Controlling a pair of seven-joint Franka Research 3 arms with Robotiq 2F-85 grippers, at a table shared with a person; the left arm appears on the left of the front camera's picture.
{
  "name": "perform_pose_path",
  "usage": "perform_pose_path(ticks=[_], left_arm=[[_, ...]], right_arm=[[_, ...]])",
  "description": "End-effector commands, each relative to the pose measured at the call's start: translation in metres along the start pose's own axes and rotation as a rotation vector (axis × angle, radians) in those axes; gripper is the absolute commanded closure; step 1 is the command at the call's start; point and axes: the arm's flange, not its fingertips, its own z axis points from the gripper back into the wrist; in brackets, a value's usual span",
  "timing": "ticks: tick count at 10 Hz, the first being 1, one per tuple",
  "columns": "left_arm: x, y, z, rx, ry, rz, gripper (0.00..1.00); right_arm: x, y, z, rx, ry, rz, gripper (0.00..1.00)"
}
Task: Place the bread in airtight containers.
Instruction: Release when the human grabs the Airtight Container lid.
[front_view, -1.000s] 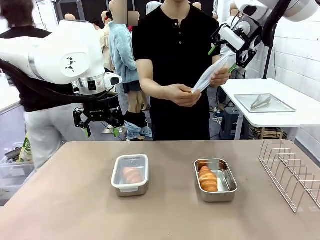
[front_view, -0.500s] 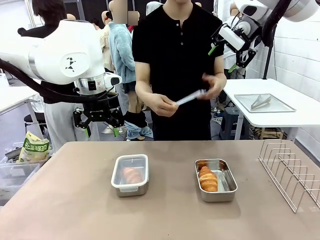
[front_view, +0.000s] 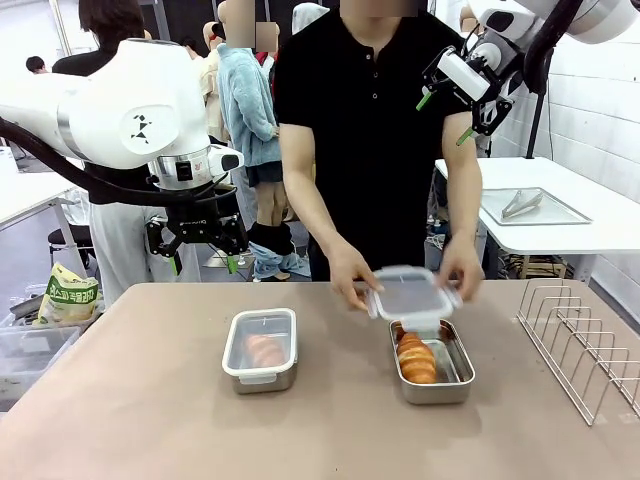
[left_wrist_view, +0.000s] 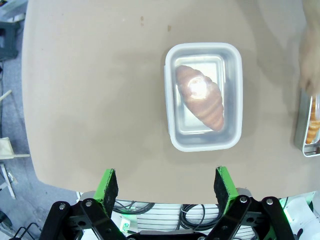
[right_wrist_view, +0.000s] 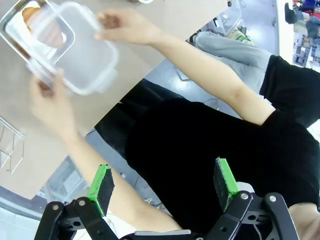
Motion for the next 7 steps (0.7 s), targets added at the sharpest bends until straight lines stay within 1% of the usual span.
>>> perform_pose_path(ticks=[1,7], left_arm=[[0.0001,0.0025,0.0011,-0.004,0.0,0.003,0.0],[0.0001,0.0025,0.0011,-0.004,0.0,0.003,0.0]], right_arm=[[0.0004,-0.0003,0.0002,-0.003,0.003,0.001,0.0],[0.0004,-0.0003,0.0002,-0.003,0.003,0.001,0.0]])
